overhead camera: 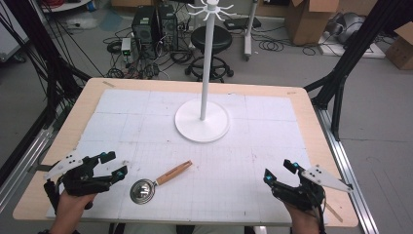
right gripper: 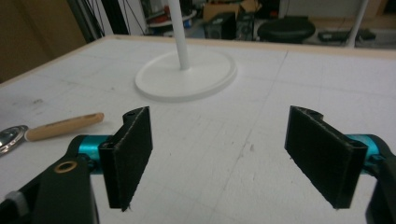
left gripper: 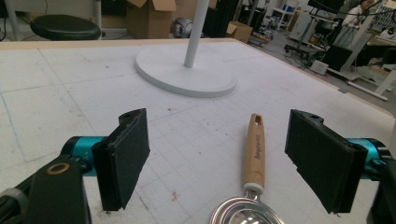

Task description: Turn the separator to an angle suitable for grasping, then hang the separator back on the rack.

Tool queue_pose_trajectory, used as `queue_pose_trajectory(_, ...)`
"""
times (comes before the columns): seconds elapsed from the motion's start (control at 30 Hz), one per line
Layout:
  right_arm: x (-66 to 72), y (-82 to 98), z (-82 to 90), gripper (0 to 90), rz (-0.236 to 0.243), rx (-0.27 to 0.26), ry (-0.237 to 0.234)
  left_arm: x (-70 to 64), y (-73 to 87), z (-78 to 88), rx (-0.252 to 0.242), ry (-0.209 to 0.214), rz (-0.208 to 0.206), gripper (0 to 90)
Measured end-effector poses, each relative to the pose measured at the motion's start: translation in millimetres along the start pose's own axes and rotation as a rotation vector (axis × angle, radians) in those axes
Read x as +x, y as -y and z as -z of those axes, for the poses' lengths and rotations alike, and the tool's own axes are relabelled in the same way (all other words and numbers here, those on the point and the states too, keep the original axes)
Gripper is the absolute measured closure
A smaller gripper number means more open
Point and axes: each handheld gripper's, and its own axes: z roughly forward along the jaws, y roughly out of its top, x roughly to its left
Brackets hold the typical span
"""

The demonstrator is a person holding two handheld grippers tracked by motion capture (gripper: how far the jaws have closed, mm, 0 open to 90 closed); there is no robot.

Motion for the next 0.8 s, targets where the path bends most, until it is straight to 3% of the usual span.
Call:
queue_pose_trajectory(0.07, 0.6, -1.8, 7.3, 17.1, 0.049, -0.056, 0.035, 0.2, 0.2, -0.6, -0.001, 0.001, 0.001, 22.2)
queue_pose_trajectory(0.2, -2.6, -0.6, 8.6, 16.5, 0.071, -0.069, 0.054, 1.5, 0.5, -2.6, 0.006, 0.003, 0.003, 22.2)
queue_pose_trajectory(0.8, -10.0, 1.9, 7.4, 16.4, 0.044, -0.052, 0.071, -1.5, 0.6, -6.8, 0.03, -0.007, -0.01, 22.2)
